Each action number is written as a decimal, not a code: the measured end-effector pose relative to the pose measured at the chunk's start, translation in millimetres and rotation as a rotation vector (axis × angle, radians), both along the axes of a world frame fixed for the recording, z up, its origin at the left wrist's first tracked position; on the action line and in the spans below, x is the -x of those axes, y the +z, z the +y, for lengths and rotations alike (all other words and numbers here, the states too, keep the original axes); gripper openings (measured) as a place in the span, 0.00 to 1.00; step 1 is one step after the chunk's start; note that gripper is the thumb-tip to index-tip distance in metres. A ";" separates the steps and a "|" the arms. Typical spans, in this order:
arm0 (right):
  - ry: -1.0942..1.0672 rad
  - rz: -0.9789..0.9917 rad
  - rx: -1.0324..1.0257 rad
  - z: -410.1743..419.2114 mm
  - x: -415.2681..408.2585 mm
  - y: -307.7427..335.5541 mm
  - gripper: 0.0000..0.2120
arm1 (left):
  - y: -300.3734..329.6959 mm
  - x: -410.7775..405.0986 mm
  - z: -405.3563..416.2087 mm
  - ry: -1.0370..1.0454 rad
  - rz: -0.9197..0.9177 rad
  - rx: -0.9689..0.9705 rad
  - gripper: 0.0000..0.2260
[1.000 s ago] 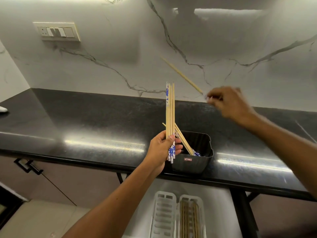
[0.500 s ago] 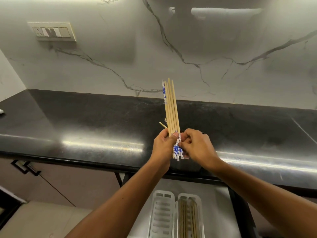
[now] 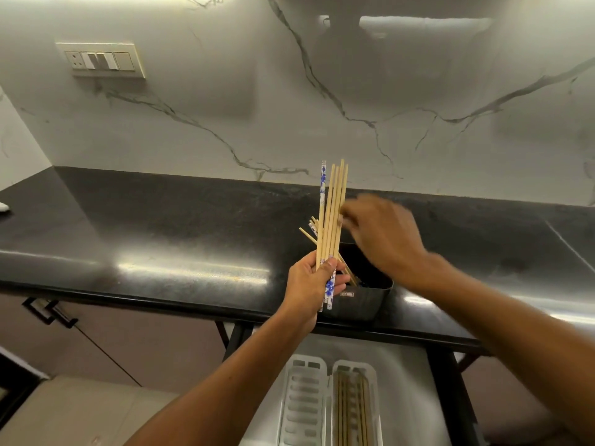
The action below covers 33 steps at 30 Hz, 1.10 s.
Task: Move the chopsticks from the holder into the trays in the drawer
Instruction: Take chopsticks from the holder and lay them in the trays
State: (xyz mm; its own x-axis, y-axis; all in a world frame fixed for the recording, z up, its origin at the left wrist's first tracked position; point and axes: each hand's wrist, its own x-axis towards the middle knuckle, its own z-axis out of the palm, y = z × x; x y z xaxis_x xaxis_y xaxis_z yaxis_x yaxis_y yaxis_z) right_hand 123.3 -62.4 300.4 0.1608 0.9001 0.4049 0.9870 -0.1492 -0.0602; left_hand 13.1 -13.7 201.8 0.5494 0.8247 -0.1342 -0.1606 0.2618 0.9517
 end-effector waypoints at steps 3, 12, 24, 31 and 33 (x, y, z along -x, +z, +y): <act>0.180 -0.479 -0.052 22.7 -15.3 26.1 0.23 | 1.0 -0.1 -3.5 -0.032 0.043 -0.050 0.07; 0.286 -0.848 0.153 41.6 -30.6 58.7 0.14 | 9.5 12.8 -1.9 -0.073 0.061 -0.180 0.07; -0.031 0.480 0.019 13.5 -49.5 27.6 0.06 | 9.7 23.5 14.9 0.066 -0.113 0.083 0.06; -0.028 0.953 0.180 -4.0 4.7 -30.3 0.04 | 18.7 12.5 8.8 0.030 -0.169 0.064 0.07; -0.049 0.873 0.137 -2.7 8.9 -35.1 0.05 | 15.9 12.2 5.8 0.042 -0.142 0.035 0.07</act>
